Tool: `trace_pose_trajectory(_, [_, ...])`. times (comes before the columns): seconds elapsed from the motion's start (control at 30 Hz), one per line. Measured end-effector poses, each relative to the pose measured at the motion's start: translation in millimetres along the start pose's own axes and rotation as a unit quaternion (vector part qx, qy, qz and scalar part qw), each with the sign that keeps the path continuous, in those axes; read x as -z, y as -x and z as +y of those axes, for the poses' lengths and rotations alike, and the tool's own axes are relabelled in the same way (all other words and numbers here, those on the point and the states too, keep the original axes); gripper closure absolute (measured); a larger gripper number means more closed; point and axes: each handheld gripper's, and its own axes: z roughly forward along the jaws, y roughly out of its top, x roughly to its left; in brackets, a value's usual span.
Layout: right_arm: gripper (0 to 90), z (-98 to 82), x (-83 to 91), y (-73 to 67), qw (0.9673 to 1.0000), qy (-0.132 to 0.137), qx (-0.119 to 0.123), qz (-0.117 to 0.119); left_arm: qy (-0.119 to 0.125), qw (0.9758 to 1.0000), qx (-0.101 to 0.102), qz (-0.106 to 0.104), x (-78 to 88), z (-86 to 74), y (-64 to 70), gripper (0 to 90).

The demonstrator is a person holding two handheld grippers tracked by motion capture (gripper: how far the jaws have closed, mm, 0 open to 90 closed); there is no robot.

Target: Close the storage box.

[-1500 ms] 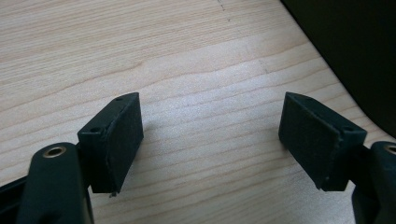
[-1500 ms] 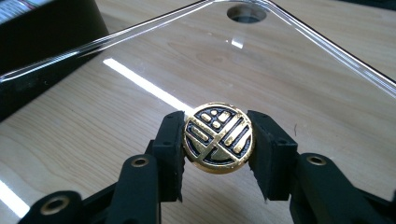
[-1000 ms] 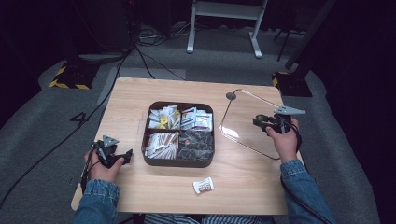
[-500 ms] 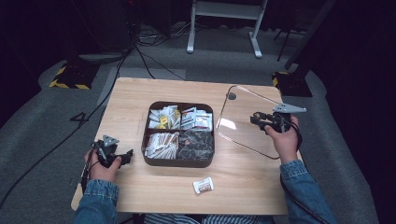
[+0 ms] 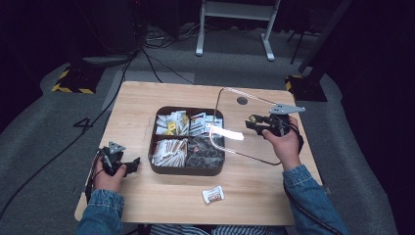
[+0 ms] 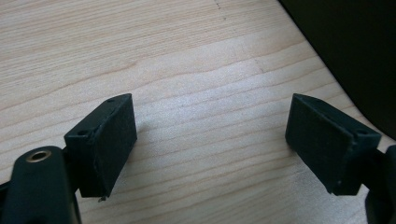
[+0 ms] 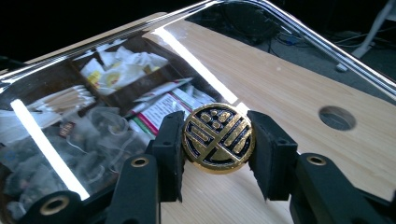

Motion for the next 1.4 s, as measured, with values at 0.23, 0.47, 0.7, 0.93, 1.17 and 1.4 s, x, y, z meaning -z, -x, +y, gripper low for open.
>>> trace_pose_trajectory(0.23, [59.0,20.2,-10.4,-21.7,0.9996,-0.008,0.018,0.018,-0.002,1.0,-0.003,-0.001,-0.7,0.8,-0.5,15.7])
trace_pose_trajectory(0.47, [59.0,35.7,-23.7,-41.7,0.9986,-0.021,0.036,0.033,-0.002,0.9999,-0.008,-0.006,-2.7,2.9,-1.5,14.7])
trace_pose_trajectory(0.7, [59.0,45.2,-36.2,-60.9,0.9972,-0.027,0.044,0.054,-0.001,0.9999,-0.008,-0.006,-3.8,3.7,-1.3,14.6])
trace_pose_trajectory(0.93, [59.0,50.9,-49.1,-77.6,0.9958,-0.036,0.055,0.065,-0.001,0.9999,-0.009,-0.006,-3.8,3.7,-1.4,14.6])
trace_pose_trajectory(1.17, [59.0,54.6,-72.5,-90.7,0.994,-0.049,0.061,0.077,-0.001,0.9999,-0.009,-0.006,-3.9,3.8,-1.4,14.5])
trace_pose_trajectory(1.4, [59.0,57.2,-99.9,-99.9,0.9919,-0.067,0.066,0.086,-0.001,0.9999,-0.008,-0.006,-3.9,3.7,-1.4,14.5])
